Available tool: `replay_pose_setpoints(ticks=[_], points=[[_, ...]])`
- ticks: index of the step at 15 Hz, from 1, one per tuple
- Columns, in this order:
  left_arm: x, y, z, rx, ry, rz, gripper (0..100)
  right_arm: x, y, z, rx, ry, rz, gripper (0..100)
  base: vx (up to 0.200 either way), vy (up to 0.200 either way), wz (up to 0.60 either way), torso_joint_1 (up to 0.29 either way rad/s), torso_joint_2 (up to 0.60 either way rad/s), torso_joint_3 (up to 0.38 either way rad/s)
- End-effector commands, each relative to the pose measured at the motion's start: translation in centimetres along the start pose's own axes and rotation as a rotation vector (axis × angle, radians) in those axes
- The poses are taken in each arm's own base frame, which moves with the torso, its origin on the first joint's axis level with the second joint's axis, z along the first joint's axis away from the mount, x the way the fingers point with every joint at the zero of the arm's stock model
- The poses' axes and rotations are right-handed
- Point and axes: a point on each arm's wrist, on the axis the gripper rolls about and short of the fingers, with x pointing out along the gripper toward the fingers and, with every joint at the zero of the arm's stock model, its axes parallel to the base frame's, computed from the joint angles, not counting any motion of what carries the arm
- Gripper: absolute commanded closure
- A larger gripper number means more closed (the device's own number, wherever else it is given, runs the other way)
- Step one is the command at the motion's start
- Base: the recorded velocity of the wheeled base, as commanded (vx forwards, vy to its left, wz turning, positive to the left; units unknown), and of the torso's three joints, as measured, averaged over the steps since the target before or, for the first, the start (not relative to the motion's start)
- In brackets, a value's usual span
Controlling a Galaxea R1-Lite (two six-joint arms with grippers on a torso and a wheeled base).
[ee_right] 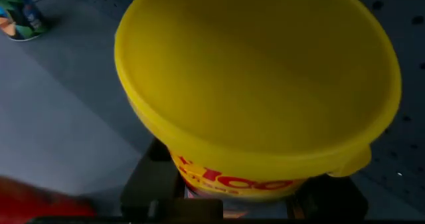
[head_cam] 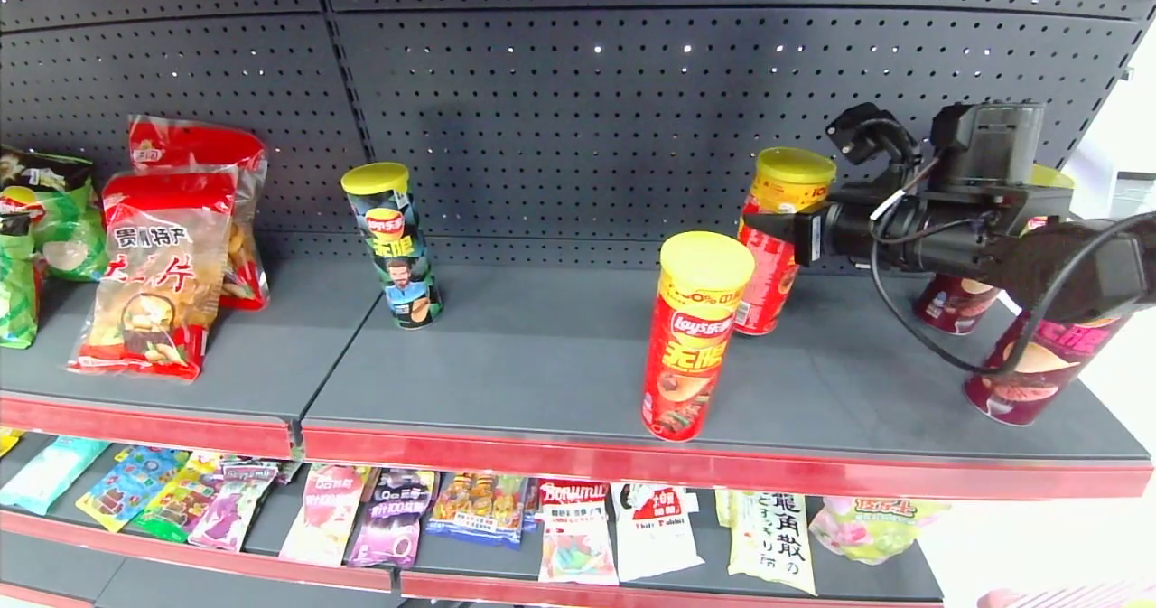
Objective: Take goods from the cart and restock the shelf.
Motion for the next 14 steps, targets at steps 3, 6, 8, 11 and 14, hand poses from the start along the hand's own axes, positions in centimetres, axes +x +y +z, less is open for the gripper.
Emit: replay_pose_setpoints(ticks=[3, 6, 8, 11, 14], points=[[0.0, 0.0, 0.0, 0.0, 0.005, 0.002, 0, 2.5, 0.0, -0.9, 0.003, 0.014, 0.031, 100, 0.0, 0.0, 0.0, 0.0, 0.0, 0.0], [0.0, 0.0, 0.0, 0.001, 0.005, 0.002, 0, 3.5, 0.4, -0.3, -0.004, -0.009, 0.054, 100, 0.0, 0.0, 0.0, 0.0, 0.0, 0.0], [0.0, 0.0, 0.0, 0.001, 0.005, 0.003, 0, 4.0, 0.9, -0.3, -0.006, -0.01, 0.069, 100, 0.0, 0.0, 0.0, 0.0, 0.0, 0.0], [0.1, 0.1, 0.0, 0.001, 0.007, 0.02, 0, 4.6, 1.4, -0.1, -0.01, -0.02, 0.081, 100, 0.0, 0.0, 0.0, 0.0, 0.0, 0.0], [0.1, 0.1, 0.0, 0.001, 0.007, 0.021, 0, 5.3, 1.4, 0.0, -0.013, -0.027, 0.086, 100, 0.0, 0.0, 0.0, 0.0, 0.0, 0.0]])
